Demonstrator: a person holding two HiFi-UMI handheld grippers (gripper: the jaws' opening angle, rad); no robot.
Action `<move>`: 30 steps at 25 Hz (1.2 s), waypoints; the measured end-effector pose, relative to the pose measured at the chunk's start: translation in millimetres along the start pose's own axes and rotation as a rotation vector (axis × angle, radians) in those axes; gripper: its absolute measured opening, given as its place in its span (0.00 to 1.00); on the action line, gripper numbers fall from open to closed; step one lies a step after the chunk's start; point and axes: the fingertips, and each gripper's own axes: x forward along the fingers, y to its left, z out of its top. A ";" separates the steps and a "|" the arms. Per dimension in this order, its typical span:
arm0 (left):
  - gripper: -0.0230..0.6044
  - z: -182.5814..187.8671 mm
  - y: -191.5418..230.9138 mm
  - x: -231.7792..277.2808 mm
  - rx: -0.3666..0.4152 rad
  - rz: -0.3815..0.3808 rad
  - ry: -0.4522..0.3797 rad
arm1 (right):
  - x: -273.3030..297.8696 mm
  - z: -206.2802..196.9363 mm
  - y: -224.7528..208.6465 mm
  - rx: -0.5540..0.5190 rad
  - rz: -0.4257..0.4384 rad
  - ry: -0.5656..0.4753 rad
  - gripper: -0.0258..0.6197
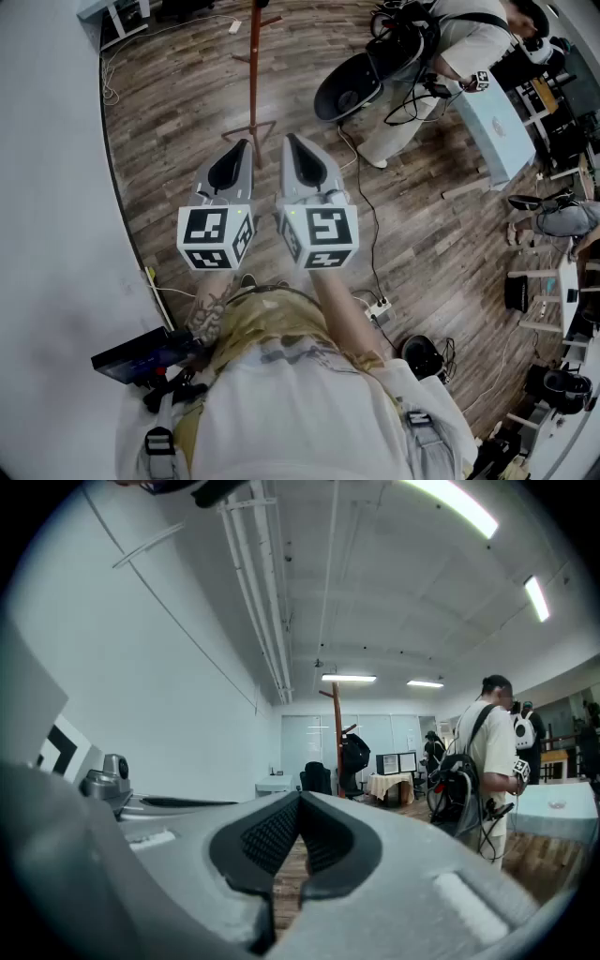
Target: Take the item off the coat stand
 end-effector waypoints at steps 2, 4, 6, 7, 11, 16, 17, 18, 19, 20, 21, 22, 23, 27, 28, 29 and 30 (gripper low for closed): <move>0.03 1.0 1.1 -3.0 -0.001 0.000 0.000 | -1.5 1.1 2.6 -0.002 -0.004 -0.001 0.04; 0.03 1.5 3.0 -4.2 -0.002 0.000 0.002 | -1.0 1.8 4.7 -0.002 -0.007 -0.001 0.04; 0.03 0.9 5.4 -3.7 -0.004 -0.002 0.006 | 0.9 1.0 6.2 -0.001 -0.010 0.002 0.04; 0.03 0.2 6.5 -3.4 -0.004 -0.005 0.009 | 1.7 0.2 6.9 0.000 -0.012 0.003 0.04; 0.03 -2.4 11.0 -3.6 -0.006 -0.013 0.014 | 4.6 -3.7 10.6 0.011 -0.012 0.005 0.04; 0.03 -4.1 15.0 -5.5 -0.009 -0.017 0.017 | 8.5 -8.3 15.6 0.021 -0.004 0.015 0.04; 0.03 -4.3 15.8 -5.3 -0.010 -0.017 0.018 | 9.6 -8.4 16.2 0.021 -0.003 0.016 0.04; 0.03 -4.4 16.6 -5.1 -0.010 -0.017 0.020 | 10.7 -8.2 16.6 0.022 -0.003 0.016 0.04; 0.03 -4.6 17.5 -4.9 -0.011 -0.017 0.021 | 11.8 -8.2 17.1 0.023 -0.002 0.016 0.04; 0.03 -4.9 18.3 -4.9 -0.013 -0.017 0.022 | 12.6 -8.3 17.7 0.023 -0.001 0.015 0.04; 0.03 -5.2 19.2 -5.5 -0.014 -0.016 0.023 | 13.2 -8.6 18.5 0.025 -0.001 0.016 0.04; 0.03 -5.7 20.1 -6.7 -0.015 -0.016 0.026 | 13.2 -9.0 19.6 0.027 0.000 0.019 0.04; 0.03 -6.4 21.2 -8.6 -0.017 -0.016 0.031 | 12.9 -9.4 21.2 0.029 -0.002 0.022 0.04; 0.03 -11.5 26.7 -15.2 -0.026 -0.021 0.059 | 11.4 -12.9 24.3 0.044 -0.022 0.038 0.04; 0.03 -14.5 27.1 -14.3 -0.030 -0.024 0.066 | 11.8 -15.7 22.7 0.045 -0.028 0.043 0.04; 0.03 -18.7 26.7 -12.7 -0.034 -0.026 0.072 | 11.9 -19.5 20.4 0.045 -0.033 0.050 0.04; 0.03 -23.9 25.5 -10.6 -0.039 -0.030 0.079 | 11.9 -24.2 17.6 0.043 -0.037 0.057 0.04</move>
